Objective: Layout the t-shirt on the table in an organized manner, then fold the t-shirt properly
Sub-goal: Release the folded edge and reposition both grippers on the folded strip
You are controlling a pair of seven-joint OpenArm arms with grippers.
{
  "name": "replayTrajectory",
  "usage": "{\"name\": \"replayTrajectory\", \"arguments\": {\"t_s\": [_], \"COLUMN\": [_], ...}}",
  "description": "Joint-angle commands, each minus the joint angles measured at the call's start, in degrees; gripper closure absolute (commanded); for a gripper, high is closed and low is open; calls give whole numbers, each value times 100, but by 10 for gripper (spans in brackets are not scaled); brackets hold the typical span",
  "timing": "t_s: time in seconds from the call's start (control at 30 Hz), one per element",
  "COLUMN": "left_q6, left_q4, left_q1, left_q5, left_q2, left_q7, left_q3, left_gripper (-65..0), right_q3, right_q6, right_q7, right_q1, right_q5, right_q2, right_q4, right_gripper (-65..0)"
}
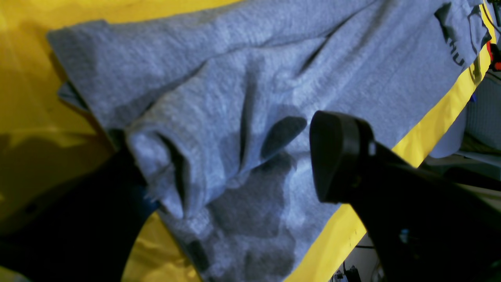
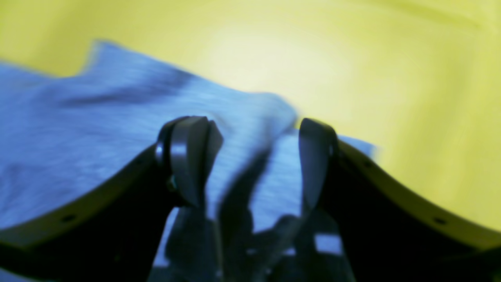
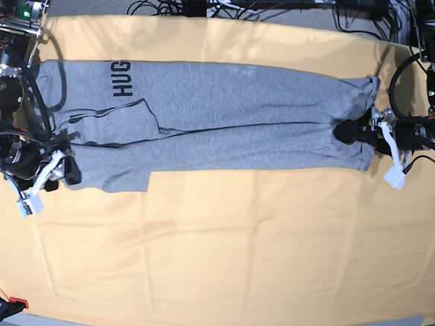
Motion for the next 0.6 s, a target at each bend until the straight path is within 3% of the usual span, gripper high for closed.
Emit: {"name": "replayTrajectory", "arguments": {"t_s": [0.0, 0.33, 0.4, 0.5, 0.57], "left_q6": [31, 31, 31, 28, 28], "left_q4": [59, 59, 59, 59, 59], "left_q1": [-94, -96, -94, -96, -96], "left_q5": [61, 57, 59, 57, 57], "left_q2": [-142, -140, -140, -140, -140], "left_q7": [20, 17, 20, 17, 17], "left_q3": [-63, -63, -63, -63, -63], "left_gripper": [-488, -488, -488, -488, -488], "right_q3": [39, 35, 35, 37, 46], "right_q6": [-39, -87, 22, 302, 408], "right_q7": [138, 142, 175, 177, 173], "right_q1": [85, -31, -11, 35, 33], "right_q5": [-4, -35, -33, 66, 319], "right_q2": [61, -212, -219, -201, -164], "right_q4": [92, 90, 90, 101, 105], "right_gripper": [-379, -359, -258, -32, 0]}}
